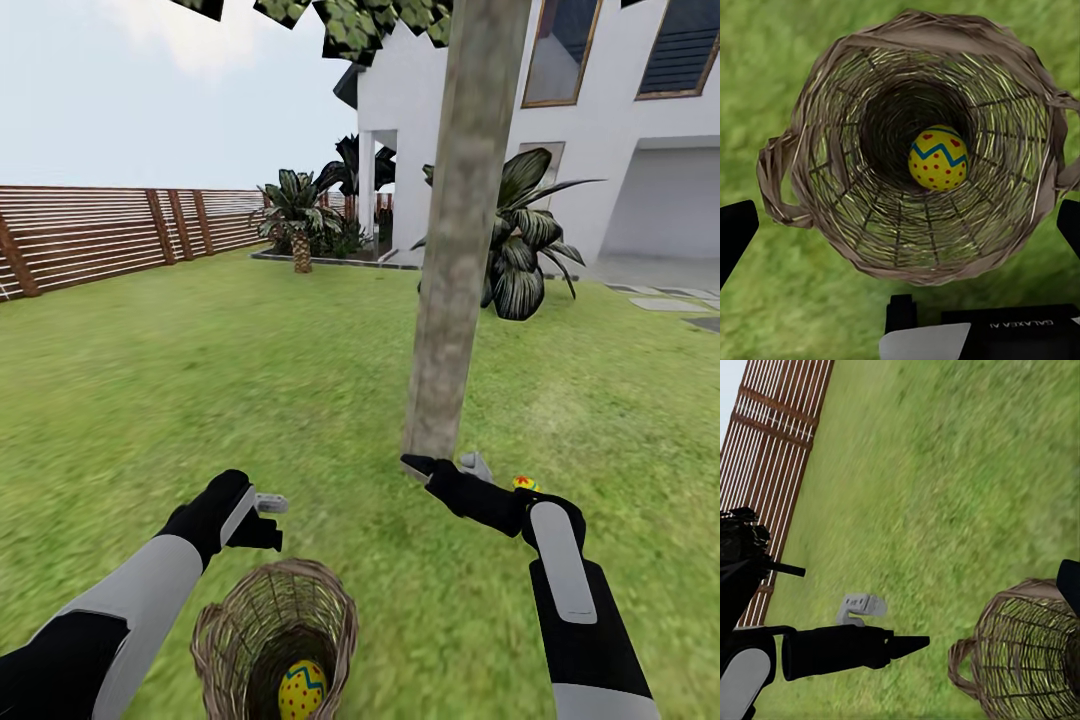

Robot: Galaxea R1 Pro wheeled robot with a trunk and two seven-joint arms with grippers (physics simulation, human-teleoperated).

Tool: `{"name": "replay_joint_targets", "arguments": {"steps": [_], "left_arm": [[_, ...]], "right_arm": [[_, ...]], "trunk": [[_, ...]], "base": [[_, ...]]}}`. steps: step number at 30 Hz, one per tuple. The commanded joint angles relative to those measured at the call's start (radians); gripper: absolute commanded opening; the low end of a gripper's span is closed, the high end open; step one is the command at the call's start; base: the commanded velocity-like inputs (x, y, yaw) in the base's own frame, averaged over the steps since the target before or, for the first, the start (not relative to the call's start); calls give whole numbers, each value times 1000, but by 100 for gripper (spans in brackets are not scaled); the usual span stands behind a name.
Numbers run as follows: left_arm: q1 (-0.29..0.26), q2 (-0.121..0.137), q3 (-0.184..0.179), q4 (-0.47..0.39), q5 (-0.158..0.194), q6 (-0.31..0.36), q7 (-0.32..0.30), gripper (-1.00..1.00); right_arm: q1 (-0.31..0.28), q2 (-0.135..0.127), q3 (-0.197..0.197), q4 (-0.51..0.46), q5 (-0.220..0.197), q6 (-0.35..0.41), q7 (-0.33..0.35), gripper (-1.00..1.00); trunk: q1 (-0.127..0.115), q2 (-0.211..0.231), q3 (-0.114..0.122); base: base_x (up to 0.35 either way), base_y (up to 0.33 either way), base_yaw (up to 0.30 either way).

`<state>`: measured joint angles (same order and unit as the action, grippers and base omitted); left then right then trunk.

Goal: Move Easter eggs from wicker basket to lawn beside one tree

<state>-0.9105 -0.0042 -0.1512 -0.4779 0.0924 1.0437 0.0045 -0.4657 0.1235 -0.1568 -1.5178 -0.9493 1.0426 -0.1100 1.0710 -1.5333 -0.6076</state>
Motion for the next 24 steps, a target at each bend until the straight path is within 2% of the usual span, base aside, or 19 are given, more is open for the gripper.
{"name": "replay_joint_targets", "arguments": {"steps": [1, 8, 24], "left_arm": [[-1, 1, -7, -1, 9, 4, 3, 100], [-1, 1, -6, -1, 9, 4, 2, 100], [-1, 4, -7, -1, 9, 4, -23, 100]], "right_arm": [[-1, 1, -2, -1, -12, 5, -10, 100], [-1, -1, -3, -1, -46, 5, -10, 100], [-1, -1, -2, -1, -55, 5, -10, 100]], "trunk": [[4, -8, -4], [31, -57, -26], [92, -169, -76]], "base": [[0, 0, 0], [0, 0, 0], [0, 0, 0]]}}
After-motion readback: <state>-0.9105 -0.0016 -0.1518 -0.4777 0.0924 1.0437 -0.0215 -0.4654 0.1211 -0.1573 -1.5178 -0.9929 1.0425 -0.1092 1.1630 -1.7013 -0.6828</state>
